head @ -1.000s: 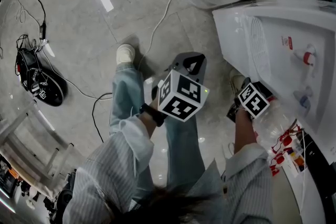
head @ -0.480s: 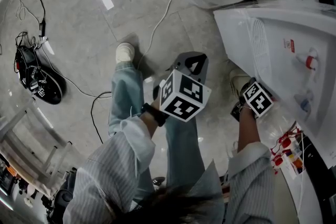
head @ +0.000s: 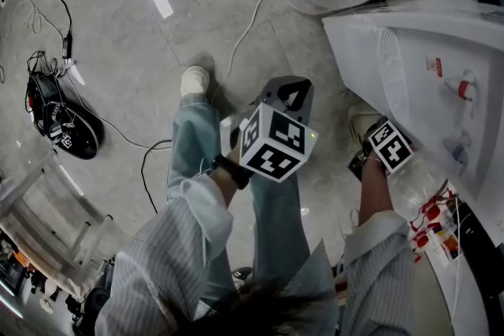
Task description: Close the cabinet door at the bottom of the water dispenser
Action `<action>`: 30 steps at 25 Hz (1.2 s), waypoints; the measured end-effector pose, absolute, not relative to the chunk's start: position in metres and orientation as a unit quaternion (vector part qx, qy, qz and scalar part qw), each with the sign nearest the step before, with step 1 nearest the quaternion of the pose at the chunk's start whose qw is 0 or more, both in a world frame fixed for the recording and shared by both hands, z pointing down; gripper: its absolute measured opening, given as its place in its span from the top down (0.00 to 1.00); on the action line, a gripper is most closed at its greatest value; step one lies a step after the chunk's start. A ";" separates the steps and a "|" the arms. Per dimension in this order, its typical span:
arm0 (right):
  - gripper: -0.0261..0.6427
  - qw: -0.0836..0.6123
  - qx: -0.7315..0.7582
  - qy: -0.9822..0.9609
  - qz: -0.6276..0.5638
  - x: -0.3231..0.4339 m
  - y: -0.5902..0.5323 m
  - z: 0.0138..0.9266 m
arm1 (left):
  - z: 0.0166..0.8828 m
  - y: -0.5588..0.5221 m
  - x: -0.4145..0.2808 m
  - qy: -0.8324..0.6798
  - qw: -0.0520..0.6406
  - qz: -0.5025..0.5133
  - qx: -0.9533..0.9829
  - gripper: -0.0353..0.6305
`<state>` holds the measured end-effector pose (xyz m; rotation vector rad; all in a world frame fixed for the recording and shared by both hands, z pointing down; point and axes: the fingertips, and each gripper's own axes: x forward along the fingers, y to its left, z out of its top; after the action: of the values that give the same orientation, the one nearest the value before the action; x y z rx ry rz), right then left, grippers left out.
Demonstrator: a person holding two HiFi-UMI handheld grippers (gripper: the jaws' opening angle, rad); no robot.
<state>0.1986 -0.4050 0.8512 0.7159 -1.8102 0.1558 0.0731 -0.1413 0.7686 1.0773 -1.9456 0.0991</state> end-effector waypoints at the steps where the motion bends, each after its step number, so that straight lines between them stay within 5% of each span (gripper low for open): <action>1: 0.80 0.559 0.304 -0.768 0.067 0.199 -0.404 0.849 | 0.766 -0.141 0.074 -0.783 0.441 0.041 0.436 0.93; 12: 0.80 0.510 0.239 -0.821 0.094 0.154 -0.313 0.778 | 0.696 -0.130 0.061 -0.758 0.407 0.068 0.505 0.93; 30: 0.85 0.210 0.177 -0.953 0.125 0.016 -0.162 0.437 | 0.437 -0.077 -0.018 -0.745 0.258 0.086 0.609 0.93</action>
<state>0.0165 -0.1621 0.4365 0.4919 -2.6515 0.3488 -0.0185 -0.0772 0.4368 1.6510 -2.0202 0.2323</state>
